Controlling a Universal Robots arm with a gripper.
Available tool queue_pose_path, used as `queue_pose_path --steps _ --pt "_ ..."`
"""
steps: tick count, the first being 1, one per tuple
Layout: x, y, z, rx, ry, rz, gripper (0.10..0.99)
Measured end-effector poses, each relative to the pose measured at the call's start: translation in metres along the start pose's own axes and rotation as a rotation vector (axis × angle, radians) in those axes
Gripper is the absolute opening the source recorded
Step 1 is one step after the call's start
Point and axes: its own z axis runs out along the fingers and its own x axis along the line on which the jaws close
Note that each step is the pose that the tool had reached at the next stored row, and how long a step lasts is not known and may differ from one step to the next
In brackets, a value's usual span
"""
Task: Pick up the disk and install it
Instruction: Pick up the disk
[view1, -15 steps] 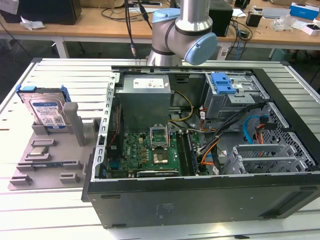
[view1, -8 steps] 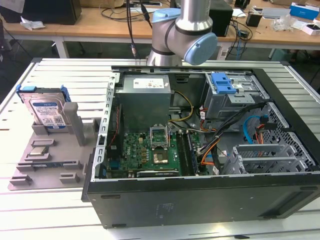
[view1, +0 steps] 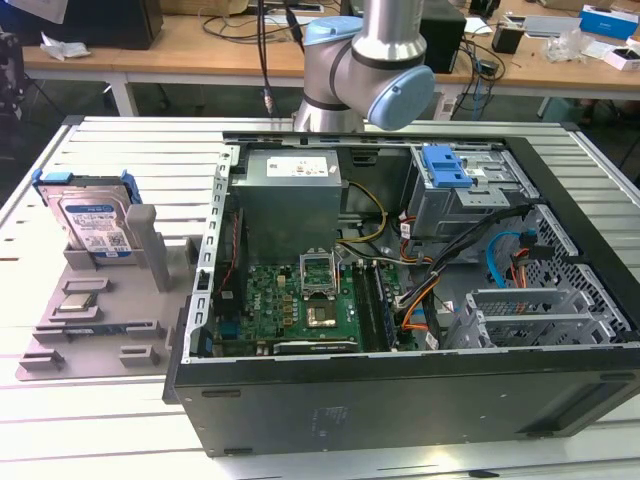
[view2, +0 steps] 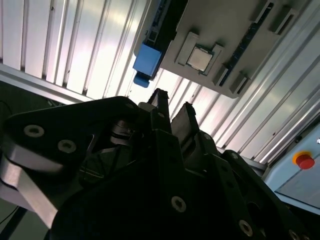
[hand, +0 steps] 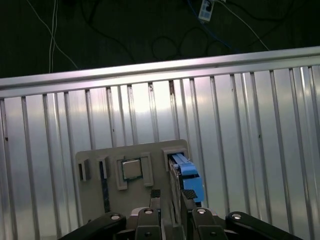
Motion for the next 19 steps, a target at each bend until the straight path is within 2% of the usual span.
queue_pose_path --steps 8,11,19 --pt "-0.0052 -0.0124 0.0009 0.0 0.0005 0.0 0.302" --pt "-0.0076 -0.0183 0.0043 0.0 0.0006 0.0 0.302" --pt "-0.009 -0.0227 0.0083 0.0 0.0006 0.0 0.302"
